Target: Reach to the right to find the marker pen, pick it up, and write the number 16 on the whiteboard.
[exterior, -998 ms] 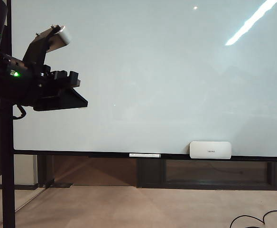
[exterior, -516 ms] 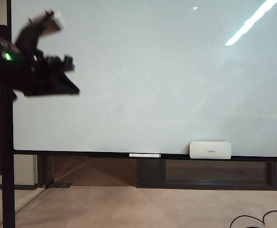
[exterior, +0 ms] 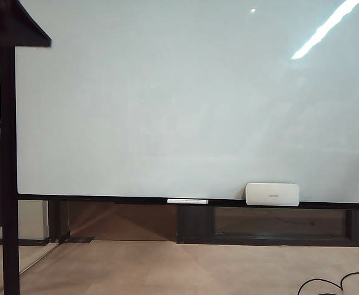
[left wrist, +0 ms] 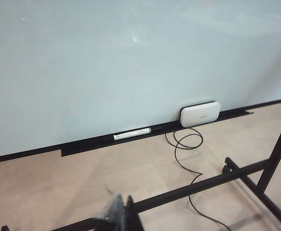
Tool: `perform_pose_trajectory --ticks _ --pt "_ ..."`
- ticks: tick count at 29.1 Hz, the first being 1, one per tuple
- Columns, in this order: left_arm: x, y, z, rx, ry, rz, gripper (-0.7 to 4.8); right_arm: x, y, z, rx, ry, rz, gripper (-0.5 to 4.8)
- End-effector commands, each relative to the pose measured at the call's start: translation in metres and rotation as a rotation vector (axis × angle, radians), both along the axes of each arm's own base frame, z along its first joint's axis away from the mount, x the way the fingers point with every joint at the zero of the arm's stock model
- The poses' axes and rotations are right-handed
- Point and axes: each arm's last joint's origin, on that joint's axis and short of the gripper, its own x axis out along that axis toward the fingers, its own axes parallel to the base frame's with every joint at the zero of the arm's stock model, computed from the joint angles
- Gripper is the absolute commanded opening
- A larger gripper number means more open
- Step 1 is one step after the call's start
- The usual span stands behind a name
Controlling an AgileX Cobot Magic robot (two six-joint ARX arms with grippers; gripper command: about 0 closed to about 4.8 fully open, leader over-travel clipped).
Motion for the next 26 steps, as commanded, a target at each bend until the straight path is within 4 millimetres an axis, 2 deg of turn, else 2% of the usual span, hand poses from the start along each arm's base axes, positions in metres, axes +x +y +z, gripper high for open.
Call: perform_pose_trajectory --ticks 1,7,12,14,19,22,26 --pt "-0.016 0.007 0.007 -0.057 0.023 0.005 -0.05 -0.012 0.009 0.019 0.05 0.045 -0.018 -0.01" --pt "-0.043 0.02 0.013 -0.069 -0.001 0.002 -0.06 -0.037 0.031 0.056 0.118 0.091 -0.104 -0.01" --pt "-0.048 0.021 0.015 -0.1 0.006 -0.025 -0.05 -0.062 0.062 0.095 0.14 0.113 -0.097 -0.01" --pt "-0.05 0.022 0.023 -0.127 0.002 -0.025 -0.05 -0.073 0.075 0.11 0.156 0.125 -0.094 -0.01" --pt "-0.062 0.027 0.06 -0.162 -0.046 -0.046 -0.05 -0.098 0.129 0.153 0.158 0.124 -0.038 -0.01" --pt "-0.07 0.031 0.08 -0.162 -0.052 -0.046 -0.05 -0.114 0.165 0.185 0.1 0.051 0.018 -0.01" --pt "-0.082 0.037 0.097 -0.109 -0.099 -0.024 -0.05 -0.13 0.218 0.219 0.044 -0.056 0.215 -0.01"
